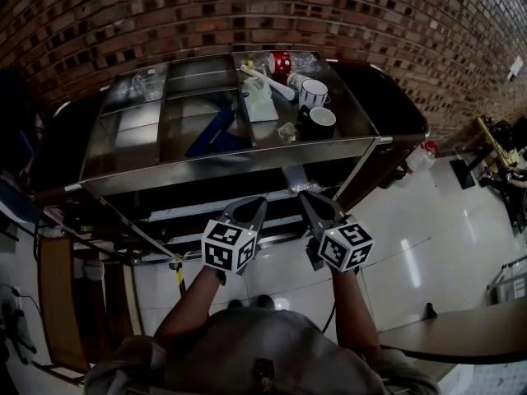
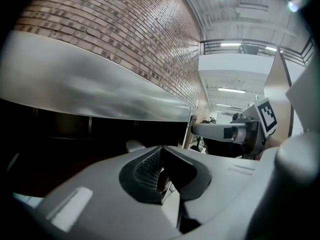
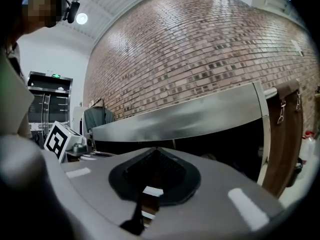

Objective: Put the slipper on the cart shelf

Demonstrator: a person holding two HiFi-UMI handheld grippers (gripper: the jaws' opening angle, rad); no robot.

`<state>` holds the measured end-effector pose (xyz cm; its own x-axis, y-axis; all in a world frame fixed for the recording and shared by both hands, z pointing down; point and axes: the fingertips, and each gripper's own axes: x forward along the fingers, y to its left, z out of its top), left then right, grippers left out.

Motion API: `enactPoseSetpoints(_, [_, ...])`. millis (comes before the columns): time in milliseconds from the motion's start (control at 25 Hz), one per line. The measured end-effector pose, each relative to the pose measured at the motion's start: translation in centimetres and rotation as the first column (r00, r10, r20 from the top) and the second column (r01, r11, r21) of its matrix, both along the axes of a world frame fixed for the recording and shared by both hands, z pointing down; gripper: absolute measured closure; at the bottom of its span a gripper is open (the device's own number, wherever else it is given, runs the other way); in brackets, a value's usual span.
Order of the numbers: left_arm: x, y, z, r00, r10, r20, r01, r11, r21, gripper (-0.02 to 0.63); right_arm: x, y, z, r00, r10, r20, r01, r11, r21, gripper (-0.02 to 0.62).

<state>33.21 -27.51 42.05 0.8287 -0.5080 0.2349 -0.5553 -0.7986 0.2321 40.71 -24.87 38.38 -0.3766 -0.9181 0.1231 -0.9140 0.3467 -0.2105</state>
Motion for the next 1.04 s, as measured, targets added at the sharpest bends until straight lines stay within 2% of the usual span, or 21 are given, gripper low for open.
enactPoseSetpoints(1040, [-1.3, 0.4, 0.5, 0.999, -0.041, 0.018, 0.041, 0.999, -0.014, 0.598, -0.9, -0.4, 0.8, 0.999, -0.043, 0.030, 0.043, 0.999, -0.006, 0.595])
